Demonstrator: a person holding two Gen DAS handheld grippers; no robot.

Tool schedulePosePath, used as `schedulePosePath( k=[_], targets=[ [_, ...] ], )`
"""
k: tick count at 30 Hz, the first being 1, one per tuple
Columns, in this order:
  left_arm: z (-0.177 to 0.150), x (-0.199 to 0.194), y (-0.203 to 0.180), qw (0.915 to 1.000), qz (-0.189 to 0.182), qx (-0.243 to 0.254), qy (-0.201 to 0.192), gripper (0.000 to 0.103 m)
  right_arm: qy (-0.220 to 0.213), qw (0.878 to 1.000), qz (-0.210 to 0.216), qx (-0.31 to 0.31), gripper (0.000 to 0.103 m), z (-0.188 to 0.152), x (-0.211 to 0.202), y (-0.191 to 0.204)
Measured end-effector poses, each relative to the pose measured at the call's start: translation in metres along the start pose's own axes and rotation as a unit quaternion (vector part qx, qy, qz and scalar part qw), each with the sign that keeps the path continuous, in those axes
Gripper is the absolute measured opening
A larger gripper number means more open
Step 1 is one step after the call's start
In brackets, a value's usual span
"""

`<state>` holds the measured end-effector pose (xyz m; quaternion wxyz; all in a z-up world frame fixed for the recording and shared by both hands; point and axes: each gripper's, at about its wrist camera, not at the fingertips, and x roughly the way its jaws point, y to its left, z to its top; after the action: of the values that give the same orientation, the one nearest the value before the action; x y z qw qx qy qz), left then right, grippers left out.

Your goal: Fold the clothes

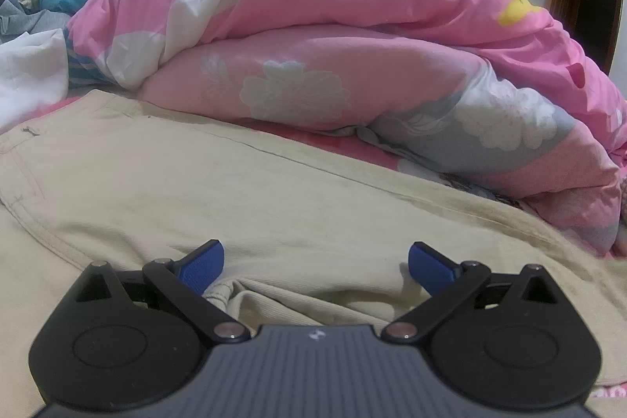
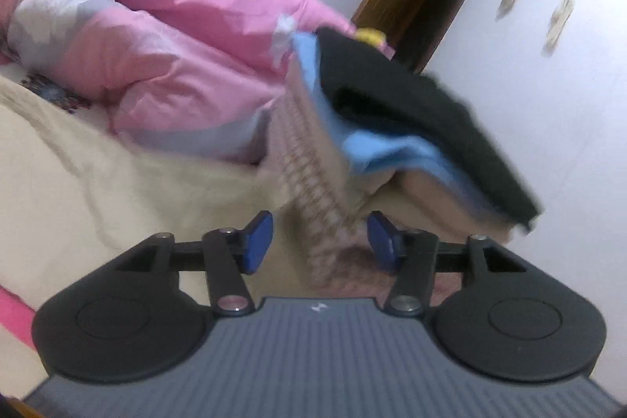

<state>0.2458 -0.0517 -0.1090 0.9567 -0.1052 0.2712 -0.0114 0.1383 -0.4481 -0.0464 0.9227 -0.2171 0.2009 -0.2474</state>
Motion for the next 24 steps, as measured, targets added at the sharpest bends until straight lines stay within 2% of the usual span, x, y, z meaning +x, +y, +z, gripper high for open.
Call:
schedulePosePath(
  k=[3, 4, 6, 7, 9, 11, 13, 15, 16, 18, 21, 22, 24],
  targets=[
    [0.0, 0.0, 0.0, 1.0, 0.0, 0.0, 0.0, 0.101, -0.042, 0.999, -0.029, -0.003, 0.053, 0.009, -0.017, 0.004],
    [0.001, 0.0, 0.001, 1.0, 0.0, 0.0, 0.001, 0.101, -0.057, 0.998, -0.024, 0.001, 0.053, 0.014, -0.023, 0.006],
    [0.001, 0.0, 0.001, 1.0, 0.0, 0.0, 0.001, 0.101, -0.065, 0.998, 0.013, 0.001, 0.05, 0.021, -0.027, 0.013],
    [0.001, 0.0, 0.001, 1.0, 0.0, 0.0, 0.001, 0.101, -0.054, 0.997, 0.045, -0.002, 0.047, 0.022, -0.021, 0.021],
    [0.001, 0.0, 0.001, 1.0, 0.0, -0.001, 0.001, 0.101, -0.031, 0.994, 0.108, -0.006, 0.027, 0.024, -0.009, 0.037],
    [0.001, 0.0, 0.001, 1.0, 0.0, -0.001, 0.002, 0.101, 0.008, 0.986, 0.165, -0.002, 0.015, 0.026, 0.019, 0.056],
    [0.001, 0.001, 0.002, 1.0, 0.0, -0.001, 0.001, 0.101, 0.056, 0.974, 0.218, 0.027, 0.01, 0.028, 0.054, 0.07],
    [0.001, 0.001, 0.002, 1.0, -0.001, -0.001, 0.001, 0.101, 0.114, 0.954, 0.268, 0.075, 0.007, 0.027, 0.097, 0.082],
    [0.001, 0.001, 0.002, 1.0, -0.001, -0.001, 0.001, 0.101, 0.139, 0.947, 0.271, 0.097, 0.006, 0.024, 0.119, 0.084],
    [0.001, 0.001, 0.002, 1.0, -0.001, -0.001, 0.001, 0.101, 0.154, 0.949, 0.245, 0.123, 0.003, 0.018, 0.153, 0.078],
    [0.001, 0.001, 0.003, 1.0, -0.001, -0.002, 0.002, 0.101, 0.179, 0.962, 0.143, 0.152, 0.006, 0.021, 0.179, 0.056],
    [0.001, 0.001, 0.003, 1.0, -0.002, -0.002, 0.002, 0.101, 0.182, 0.959, 0.139, 0.167, 0.006, 0.022, 0.18, 0.049],
    [0.001, 0.0, 0.003, 1.0, -0.003, -0.004, 0.002, 0.101, 0.168, 0.949, 0.176, 0.199, 0.007, 0.028, 0.164, 0.041]
  ],
)
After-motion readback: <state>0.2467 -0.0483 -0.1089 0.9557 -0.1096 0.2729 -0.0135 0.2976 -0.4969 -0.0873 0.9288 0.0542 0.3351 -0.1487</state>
